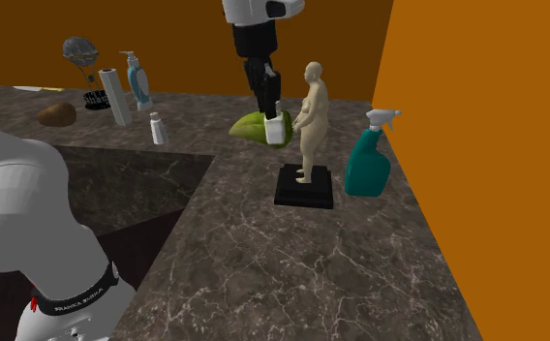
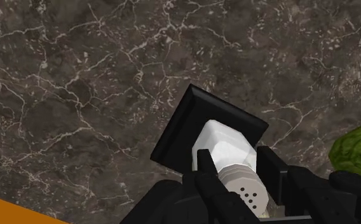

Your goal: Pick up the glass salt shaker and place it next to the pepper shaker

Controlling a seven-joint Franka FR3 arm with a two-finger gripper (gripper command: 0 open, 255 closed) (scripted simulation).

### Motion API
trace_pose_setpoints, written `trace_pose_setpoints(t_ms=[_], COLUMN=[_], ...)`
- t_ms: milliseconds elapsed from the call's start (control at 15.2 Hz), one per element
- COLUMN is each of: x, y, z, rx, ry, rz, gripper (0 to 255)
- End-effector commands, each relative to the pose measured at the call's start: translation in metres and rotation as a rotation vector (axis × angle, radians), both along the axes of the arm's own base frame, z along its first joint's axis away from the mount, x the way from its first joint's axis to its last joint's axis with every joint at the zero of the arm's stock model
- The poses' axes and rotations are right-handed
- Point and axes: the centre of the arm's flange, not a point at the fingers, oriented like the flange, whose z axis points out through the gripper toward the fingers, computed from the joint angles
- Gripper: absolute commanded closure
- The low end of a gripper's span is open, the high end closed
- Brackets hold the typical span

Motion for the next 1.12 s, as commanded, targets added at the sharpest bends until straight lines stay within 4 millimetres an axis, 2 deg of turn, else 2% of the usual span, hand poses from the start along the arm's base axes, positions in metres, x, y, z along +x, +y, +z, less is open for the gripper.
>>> trace_pose_setpoints(t_ms=[0, 1056], x=[-0.014, -0.100], y=[0.027, 0.220], z=[-0.003, -0.003], rx=[-0.001, -0.001], ry=[0.000, 0.000], rz=[-0.002, -0.002], gripper=[255, 255])
